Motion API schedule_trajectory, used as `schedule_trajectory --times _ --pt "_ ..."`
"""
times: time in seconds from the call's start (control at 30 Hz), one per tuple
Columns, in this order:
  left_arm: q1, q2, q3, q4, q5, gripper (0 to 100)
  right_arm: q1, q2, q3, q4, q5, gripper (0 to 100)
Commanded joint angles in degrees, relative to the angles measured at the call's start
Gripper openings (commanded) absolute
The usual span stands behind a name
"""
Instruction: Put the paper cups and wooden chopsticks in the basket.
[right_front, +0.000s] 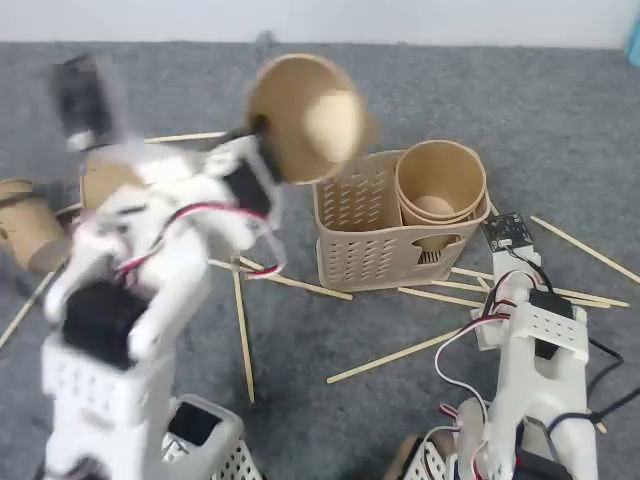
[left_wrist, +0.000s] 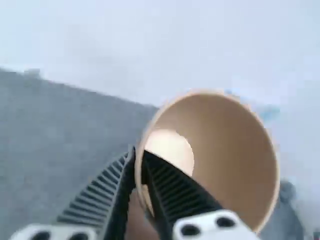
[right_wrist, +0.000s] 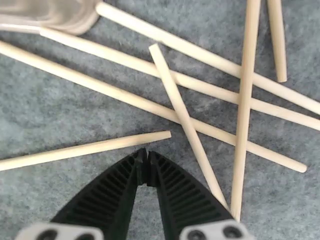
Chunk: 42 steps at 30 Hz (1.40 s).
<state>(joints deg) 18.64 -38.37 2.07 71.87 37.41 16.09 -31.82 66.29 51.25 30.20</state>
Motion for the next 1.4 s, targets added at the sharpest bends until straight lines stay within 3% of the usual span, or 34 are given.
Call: schedule_trajectory --times 0.0,0.23,0.47,0.93,1.13,1.37 --pt "4.7 9.2 -12.1 3.0 -1.0 2 0.0 -2.0 0.0 -0.2 0.6 0.8" --pt "8.0 28.3 -32.0 10.8 -2.0 2 0.0 -2.0 0.0 -0.2 0.6 0.8" --pt "8.2 39.6 -41.3 16.4 -2.0 2 0.0 -2.0 0.0 -0.2 0.6 0.8" --pt "16.8 40.8 -42.1 19.6 -3.8 2 0.0 -2.0 0.0 -0.3 0.6 0.8" --pt "15.6 41.5 -41.2 20.0 -6.2 2 0.0 -2.0 0.0 -0.3 0.6 0.8" --pt "14.1 41.4 -30.5 15.9 -6.9 2 0.0 -2.0 0.0 -0.3 0.6 0.8"
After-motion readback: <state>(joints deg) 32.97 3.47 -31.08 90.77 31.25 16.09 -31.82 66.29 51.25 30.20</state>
